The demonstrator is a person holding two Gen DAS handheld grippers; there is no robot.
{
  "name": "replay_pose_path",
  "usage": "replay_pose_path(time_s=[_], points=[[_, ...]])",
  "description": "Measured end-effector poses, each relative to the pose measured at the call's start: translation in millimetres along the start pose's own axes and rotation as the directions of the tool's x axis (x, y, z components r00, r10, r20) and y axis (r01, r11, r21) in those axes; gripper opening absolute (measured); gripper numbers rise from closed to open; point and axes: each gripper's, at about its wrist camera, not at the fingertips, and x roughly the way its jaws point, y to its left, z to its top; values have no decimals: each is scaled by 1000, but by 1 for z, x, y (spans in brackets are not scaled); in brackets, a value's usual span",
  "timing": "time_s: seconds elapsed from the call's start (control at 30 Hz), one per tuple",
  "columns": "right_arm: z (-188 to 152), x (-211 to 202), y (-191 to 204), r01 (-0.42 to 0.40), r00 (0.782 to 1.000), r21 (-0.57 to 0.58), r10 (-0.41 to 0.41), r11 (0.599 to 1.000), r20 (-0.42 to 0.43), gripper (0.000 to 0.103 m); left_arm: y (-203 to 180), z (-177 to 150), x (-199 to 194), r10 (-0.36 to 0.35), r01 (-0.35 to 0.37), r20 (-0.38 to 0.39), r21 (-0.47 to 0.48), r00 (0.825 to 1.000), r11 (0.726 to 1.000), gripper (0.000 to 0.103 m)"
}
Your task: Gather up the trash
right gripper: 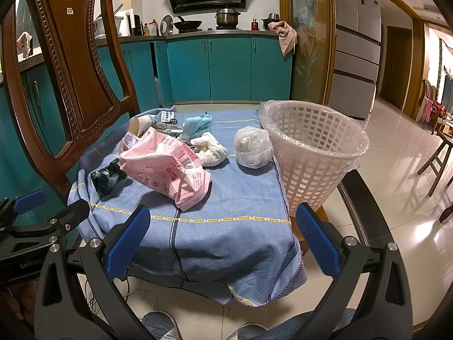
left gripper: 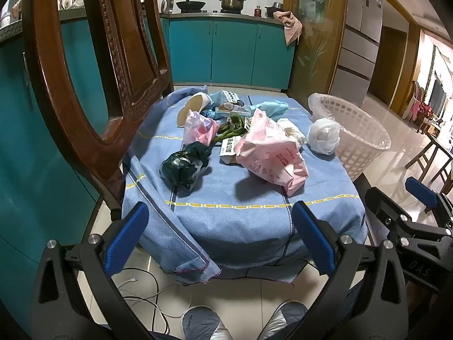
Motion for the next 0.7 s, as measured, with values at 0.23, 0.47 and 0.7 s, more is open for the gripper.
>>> replay_pose_path(time_s=[0.23, 0.47, 0.7], points=[[0, -2, 0, 0, 1000, -1, 0, 1000, 0, 100, 2, 1, 0, -4, 4, 0, -11, 1000, 1000, 100], [0, -2, 0, 0, 1000, 1, 0, 1000, 1, 100, 4, 1, -1, -5, 5, 4, -17, 1000, 1000, 100], [0, -2, 0, 0, 1000, 1, 0, 1000, 2, 100, 5, 2, -2, -6, 6, 8, -15, 1000, 1000, 100]])
